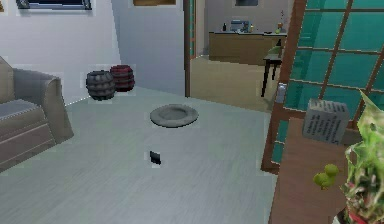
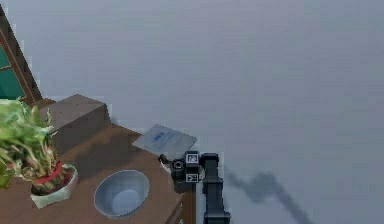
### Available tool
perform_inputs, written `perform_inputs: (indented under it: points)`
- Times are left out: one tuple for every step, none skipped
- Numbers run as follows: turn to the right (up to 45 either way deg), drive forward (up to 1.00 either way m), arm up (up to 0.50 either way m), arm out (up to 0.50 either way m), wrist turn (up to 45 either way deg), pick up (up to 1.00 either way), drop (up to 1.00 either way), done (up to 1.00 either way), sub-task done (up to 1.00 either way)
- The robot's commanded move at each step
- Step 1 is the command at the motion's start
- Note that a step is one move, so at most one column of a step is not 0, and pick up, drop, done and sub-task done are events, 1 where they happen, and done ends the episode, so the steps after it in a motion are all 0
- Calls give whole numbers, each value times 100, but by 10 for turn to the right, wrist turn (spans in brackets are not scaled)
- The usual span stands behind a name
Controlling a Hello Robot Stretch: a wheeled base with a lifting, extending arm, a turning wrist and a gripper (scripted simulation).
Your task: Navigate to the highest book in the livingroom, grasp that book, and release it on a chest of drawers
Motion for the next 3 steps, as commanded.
perform_inputs:
  points:
    - [0,0,24,0,0,0,0,0,0]
    - [0,0,0,0,-450,0,0,0,0]
    - [0,0,0,0,-450,0,0,0,0]
